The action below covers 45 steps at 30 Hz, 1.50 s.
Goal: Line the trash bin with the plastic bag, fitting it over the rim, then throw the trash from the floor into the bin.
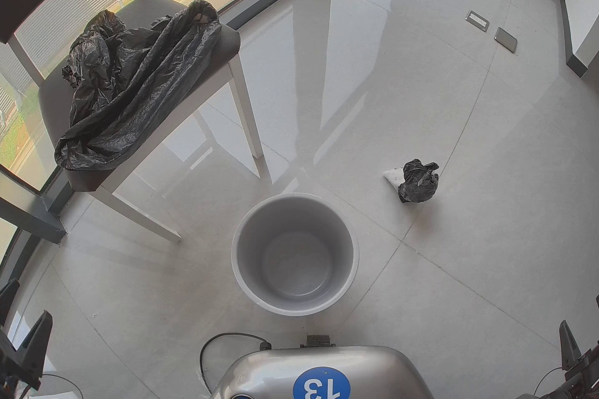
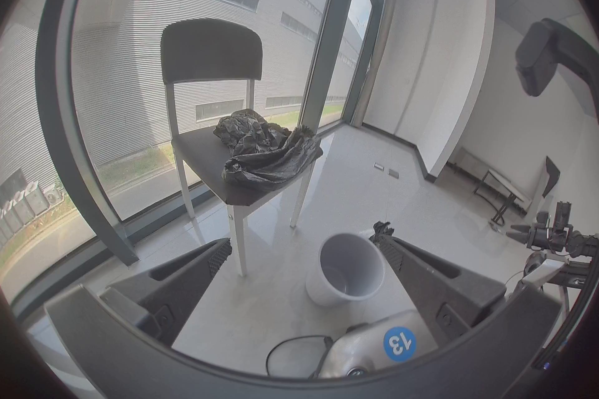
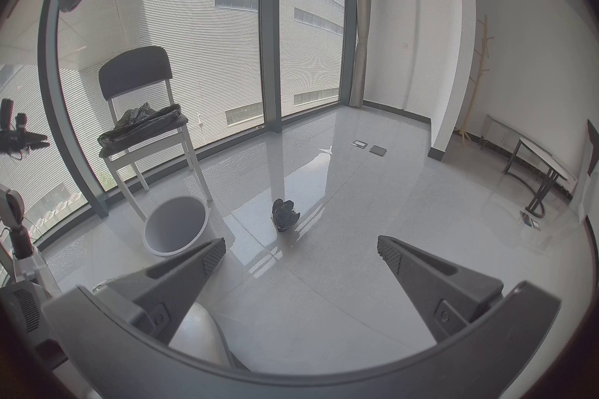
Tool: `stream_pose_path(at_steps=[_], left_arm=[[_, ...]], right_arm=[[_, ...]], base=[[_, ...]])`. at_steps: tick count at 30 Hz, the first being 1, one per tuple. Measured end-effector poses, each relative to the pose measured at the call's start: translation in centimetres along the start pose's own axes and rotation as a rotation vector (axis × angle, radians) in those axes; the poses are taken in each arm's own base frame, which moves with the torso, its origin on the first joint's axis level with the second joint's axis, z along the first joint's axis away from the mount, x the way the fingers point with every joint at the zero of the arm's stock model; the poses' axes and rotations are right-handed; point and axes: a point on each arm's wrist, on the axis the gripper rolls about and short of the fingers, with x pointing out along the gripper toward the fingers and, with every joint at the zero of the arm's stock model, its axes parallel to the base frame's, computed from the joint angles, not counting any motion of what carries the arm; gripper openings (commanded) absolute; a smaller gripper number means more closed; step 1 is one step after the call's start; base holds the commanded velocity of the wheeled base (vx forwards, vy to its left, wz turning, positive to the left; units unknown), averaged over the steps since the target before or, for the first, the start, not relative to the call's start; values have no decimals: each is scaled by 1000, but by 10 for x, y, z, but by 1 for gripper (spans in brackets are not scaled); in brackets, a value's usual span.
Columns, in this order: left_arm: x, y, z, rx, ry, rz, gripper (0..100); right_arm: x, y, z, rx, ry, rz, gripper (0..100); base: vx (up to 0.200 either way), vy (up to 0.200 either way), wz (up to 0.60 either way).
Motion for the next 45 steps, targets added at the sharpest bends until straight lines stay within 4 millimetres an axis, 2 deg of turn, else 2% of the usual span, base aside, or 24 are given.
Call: stream_pose_path(at_steps=[8, 17, 20, 23, 28, 36, 40, 45], left_arm=[[18, -2, 24, 108, 153, 6, 100], [46, -6, 64, 112, 175, 79, 100], [51, -6, 68, 96, 185, 79, 100], [55, -5, 67, 77, 199, 93, 100], [64, -2, 65, 31, 215, 161, 100], [97, 11, 71, -19, 161, 286, 100], [114, 19, 71, -26, 159, 334, 100], [130, 31, 70, -30, 173, 392, 100]], right_arm=[[0, 0, 0, -13, 2, 3, 100], [1, 0, 0, 21, 18, -13, 100], [2, 0, 2, 31, 27, -8, 100], [1, 0, 18, 89, 7, 7, 100], [4, -1, 63, 192, -5, 51, 100], [22, -2, 133, 215, 16, 145, 100], [33, -2, 153, 205, 25, 170, 100], [42, -1, 162, 155, 39, 181, 100]], base=[[0, 0, 0], [0, 0, 0], [0, 0, 0], [0, 0, 0], [0, 0, 0], [0, 0, 0], [0, 0, 0], [0, 0, 0]])
